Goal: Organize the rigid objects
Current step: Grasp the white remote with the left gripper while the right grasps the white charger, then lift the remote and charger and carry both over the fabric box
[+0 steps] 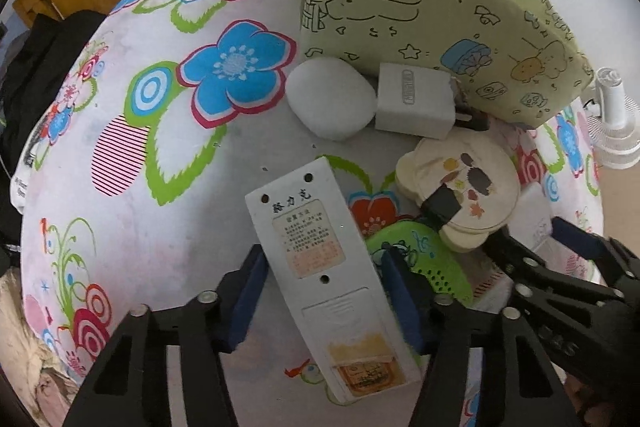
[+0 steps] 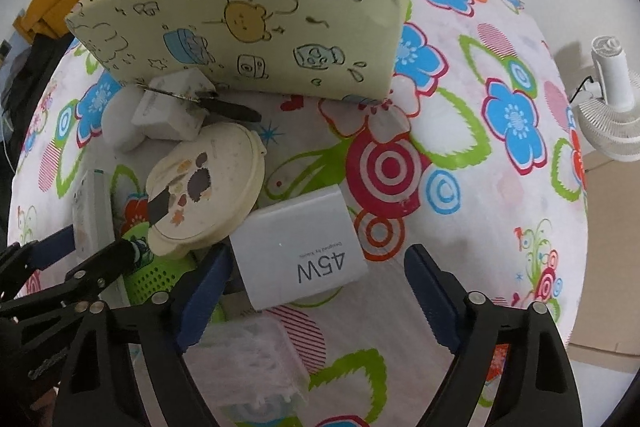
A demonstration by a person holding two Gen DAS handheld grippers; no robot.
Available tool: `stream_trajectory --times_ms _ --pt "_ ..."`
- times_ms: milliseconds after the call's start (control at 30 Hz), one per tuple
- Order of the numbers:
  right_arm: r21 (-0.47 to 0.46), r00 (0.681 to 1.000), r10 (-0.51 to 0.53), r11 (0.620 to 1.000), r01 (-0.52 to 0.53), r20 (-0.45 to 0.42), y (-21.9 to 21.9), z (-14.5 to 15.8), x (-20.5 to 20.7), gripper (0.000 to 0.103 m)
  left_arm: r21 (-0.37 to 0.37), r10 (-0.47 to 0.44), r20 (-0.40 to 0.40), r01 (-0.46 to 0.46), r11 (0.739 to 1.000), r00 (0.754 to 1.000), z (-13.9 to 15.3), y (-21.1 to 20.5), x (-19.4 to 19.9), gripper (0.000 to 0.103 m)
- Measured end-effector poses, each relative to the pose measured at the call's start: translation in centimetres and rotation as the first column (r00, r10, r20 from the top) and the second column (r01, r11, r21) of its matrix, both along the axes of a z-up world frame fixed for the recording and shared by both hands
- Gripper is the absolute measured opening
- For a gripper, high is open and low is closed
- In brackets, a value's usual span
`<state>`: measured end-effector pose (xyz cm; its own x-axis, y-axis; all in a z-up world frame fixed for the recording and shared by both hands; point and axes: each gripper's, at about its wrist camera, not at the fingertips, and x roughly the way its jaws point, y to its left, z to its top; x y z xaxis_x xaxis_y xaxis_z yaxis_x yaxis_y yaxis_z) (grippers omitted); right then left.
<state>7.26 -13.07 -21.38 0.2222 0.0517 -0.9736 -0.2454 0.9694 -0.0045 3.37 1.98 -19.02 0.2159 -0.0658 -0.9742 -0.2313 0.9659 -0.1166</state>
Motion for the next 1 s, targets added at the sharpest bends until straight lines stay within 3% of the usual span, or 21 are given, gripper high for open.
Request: stream_trajectory --times_ms 167,533,800,1000 --pt "0.002 1.000 0.009 1.000 -0.009 0.000 0.6 -0.4 0.3 0.068 -0.001 -0.029 0.002 0.029 1.000 1.000 0.6 -0.9 -1.0 0.051" --pt "0.022 0.998 -0.070 0.997 0.070 -0.002 0.3 0.1 -0.4 0.067 0.066 -0.133 0.012 0.131 0.989 0.991 1.9 -2.9 1.1 0.049" --pt "0.056 0.988 -0.144 0.988 0.141 0.049 -1.4 3.2 -1.0 0.066 0.081 -0.190 0.041 0.187 0.979 0.981 4.0 -3.4 2.8 0.048" --pt "0.089 0.982 -0.165 0.983 0.158 0.088 -1.7 5.2 -1.1 0.066 0.084 -0.231 0.077 0.224 0.971 0.970 6.4 -3.7 1.9 0.048"
